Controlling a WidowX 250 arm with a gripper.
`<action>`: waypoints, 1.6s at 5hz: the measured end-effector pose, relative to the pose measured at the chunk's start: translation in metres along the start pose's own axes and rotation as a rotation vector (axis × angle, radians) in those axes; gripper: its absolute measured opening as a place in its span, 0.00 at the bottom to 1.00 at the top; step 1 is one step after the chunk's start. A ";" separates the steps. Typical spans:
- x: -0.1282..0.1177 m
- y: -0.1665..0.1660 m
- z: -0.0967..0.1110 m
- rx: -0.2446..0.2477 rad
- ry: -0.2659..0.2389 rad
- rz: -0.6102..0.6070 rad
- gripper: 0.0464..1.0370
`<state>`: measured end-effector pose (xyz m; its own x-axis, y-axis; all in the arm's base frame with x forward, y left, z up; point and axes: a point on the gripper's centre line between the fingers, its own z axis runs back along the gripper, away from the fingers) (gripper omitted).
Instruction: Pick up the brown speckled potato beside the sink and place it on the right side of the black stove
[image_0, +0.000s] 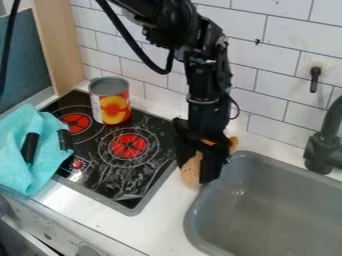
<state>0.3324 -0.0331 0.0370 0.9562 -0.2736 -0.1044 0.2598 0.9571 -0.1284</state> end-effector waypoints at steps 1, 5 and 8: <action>-0.011 0.002 -0.003 0.020 0.031 0.016 0.63; -0.014 0.033 0.052 0.064 0.052 0.004 0.63; 0.003 0.088 0.032 0.103 0.100 0.148 0.63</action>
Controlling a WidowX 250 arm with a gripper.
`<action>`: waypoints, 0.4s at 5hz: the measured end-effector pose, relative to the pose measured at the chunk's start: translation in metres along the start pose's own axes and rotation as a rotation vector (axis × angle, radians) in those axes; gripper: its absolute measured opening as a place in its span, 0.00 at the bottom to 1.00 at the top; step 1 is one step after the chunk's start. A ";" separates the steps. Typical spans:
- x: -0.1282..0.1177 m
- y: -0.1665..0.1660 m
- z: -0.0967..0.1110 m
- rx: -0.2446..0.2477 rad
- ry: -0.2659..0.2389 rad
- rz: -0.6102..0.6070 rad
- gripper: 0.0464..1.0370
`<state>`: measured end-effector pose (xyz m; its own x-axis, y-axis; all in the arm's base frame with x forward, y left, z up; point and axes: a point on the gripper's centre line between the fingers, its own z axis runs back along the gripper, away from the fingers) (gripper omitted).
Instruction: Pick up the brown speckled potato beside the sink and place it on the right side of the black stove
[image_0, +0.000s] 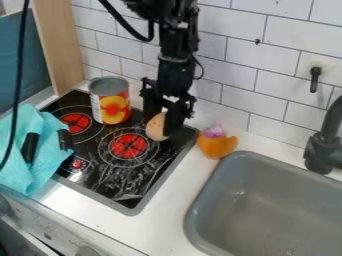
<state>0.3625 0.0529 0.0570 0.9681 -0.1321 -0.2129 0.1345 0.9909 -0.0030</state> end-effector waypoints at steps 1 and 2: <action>0.001 0.011 -0.012 -0.014 0.027 0.044 0.63; 0.006 0.014 -0.017 -0.010 0.043 0.056 0.63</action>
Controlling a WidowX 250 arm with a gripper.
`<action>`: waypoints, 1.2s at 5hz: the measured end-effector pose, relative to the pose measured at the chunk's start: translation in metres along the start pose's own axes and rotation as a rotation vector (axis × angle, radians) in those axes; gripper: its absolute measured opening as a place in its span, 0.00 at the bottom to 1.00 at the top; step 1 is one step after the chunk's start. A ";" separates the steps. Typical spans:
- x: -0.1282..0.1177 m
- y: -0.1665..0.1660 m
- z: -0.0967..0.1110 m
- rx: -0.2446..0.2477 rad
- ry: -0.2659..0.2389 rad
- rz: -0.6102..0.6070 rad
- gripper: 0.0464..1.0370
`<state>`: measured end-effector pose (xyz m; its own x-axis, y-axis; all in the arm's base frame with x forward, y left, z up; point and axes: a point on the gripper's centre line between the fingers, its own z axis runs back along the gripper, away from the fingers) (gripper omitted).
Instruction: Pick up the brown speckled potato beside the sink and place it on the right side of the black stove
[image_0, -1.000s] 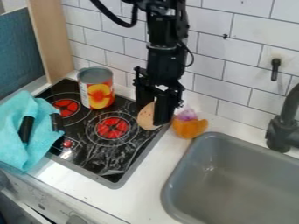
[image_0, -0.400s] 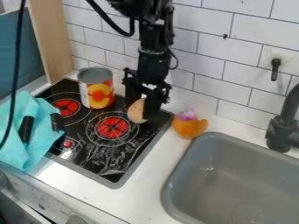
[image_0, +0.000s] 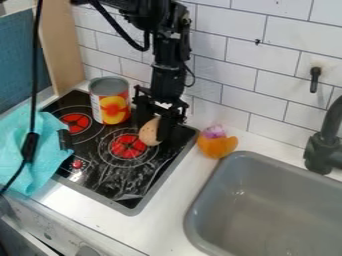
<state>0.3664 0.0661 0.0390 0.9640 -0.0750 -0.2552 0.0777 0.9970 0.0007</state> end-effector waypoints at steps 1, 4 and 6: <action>0.002 0.001 0.000 0.000 -0.001 0.006 0.62; -0.017 -0.002 0.010 -0.046 -0.069 0.017 0.97; -0.055 -0.006 0.030 -0.032 -0.136 0.054 0.96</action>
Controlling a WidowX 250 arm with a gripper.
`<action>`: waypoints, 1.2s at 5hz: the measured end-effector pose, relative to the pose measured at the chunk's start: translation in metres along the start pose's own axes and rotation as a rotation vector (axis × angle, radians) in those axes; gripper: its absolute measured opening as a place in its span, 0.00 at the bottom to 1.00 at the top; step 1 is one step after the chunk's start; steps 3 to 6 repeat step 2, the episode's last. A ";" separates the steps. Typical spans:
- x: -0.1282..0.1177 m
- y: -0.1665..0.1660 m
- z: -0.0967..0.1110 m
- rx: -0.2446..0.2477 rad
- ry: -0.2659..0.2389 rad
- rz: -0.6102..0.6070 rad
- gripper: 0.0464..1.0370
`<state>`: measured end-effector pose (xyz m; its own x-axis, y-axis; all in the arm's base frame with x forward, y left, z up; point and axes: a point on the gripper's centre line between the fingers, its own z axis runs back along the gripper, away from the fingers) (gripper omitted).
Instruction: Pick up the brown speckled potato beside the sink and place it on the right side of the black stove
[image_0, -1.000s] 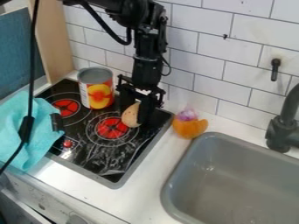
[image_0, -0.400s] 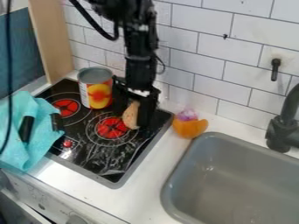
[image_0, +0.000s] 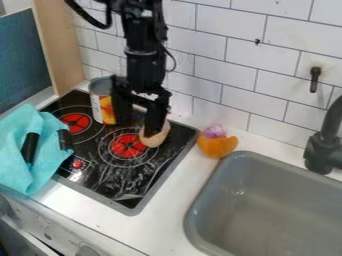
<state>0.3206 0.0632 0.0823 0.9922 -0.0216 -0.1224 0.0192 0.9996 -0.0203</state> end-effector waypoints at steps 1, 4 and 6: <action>-0.036 -0.009 0.014 0.004 -0.031 -0.021 0.96; -0.061 -0.017 0.017 -0.022 0.004 -0.034 0.96; -0.061 -0.017 0.017 -0.022 0.004 -0.034 0.96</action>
